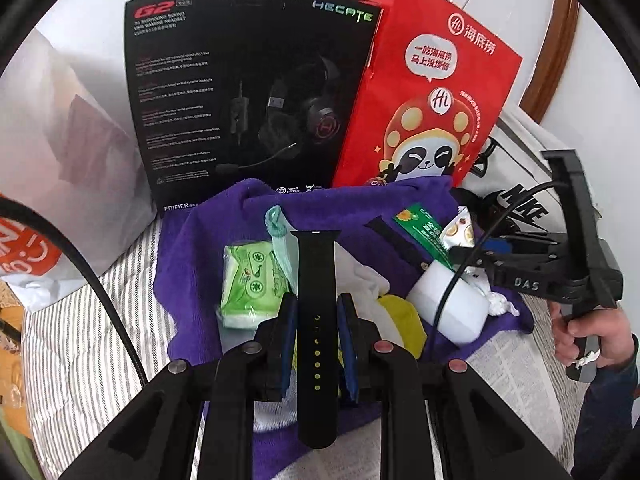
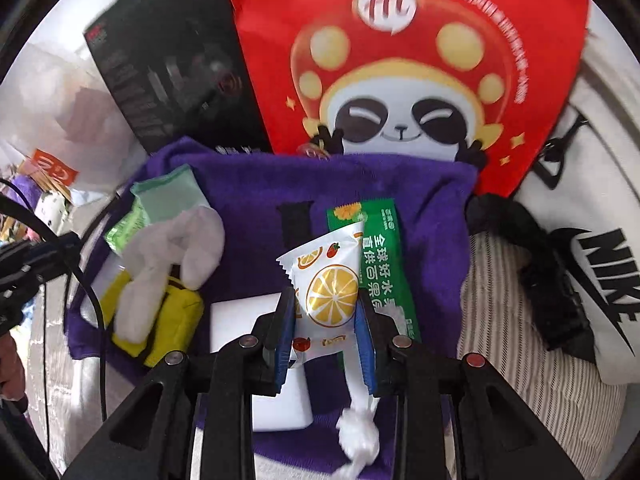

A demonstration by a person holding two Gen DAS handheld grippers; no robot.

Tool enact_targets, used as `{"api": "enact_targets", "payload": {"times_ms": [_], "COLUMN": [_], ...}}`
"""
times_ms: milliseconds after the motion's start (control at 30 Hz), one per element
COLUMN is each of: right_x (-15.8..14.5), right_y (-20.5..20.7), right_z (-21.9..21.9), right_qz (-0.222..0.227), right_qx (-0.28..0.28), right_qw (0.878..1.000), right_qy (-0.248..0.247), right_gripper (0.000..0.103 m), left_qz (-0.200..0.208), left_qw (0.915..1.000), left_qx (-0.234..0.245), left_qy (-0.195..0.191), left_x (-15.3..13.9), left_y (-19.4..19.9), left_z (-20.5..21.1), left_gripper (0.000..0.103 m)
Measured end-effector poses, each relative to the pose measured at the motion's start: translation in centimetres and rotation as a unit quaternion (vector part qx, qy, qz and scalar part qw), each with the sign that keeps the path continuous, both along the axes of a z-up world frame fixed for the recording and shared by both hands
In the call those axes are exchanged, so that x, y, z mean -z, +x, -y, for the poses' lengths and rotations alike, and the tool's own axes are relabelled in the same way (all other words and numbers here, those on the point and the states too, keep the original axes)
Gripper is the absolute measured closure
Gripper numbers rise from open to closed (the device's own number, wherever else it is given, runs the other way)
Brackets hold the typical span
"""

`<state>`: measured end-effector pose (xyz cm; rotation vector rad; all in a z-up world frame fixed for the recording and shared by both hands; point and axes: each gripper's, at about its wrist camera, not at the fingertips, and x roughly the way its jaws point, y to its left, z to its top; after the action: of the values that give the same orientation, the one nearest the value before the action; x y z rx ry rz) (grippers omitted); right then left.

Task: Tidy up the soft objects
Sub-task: 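Lower the packet onto the towel and open the right tool while the left tool releases the strap there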

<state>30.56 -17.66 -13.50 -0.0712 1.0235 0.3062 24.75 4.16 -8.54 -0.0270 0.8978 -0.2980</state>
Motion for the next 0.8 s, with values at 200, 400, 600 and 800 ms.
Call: {"api": "enact_targets", "payload": {"times_ms": [200,400,600,800], "right_x": [2.3,2.4,2.7,2.3], "right_y": [0.9,1.1,1.2,1.0], "right_z": [0.1,0.4,0.9,1.6], "right_qz": [-0.026,-0.028,-0.027,-0.023], "right_qx": [-0.002,-0.003,0.002,0.006], "right_qw": [1.000,1.000,1.000,1.000], "right_qy": [-0.008,0.002,0.010,0.019], "right_gripper": [0.074,0.069,0.057,0.040], "left_qz": [-0.015,-0.029,-0.045,-0.055], "left_qw": [0.9999,0.9995,0.9989,0.9984], "left_qx": [0.002,0.006,0.001,0.003], "left_qy": [-0.002,-0.008,-0.013,-0.013], "left_x": [1.7,3.0,4.0,4.3], "left_y": [1.6,2.8,3.4,3.1], "left_z": [0.1,0.2,0.3,0.3], "left_gripper": [0.083,0.083,0.083,0.076]}}
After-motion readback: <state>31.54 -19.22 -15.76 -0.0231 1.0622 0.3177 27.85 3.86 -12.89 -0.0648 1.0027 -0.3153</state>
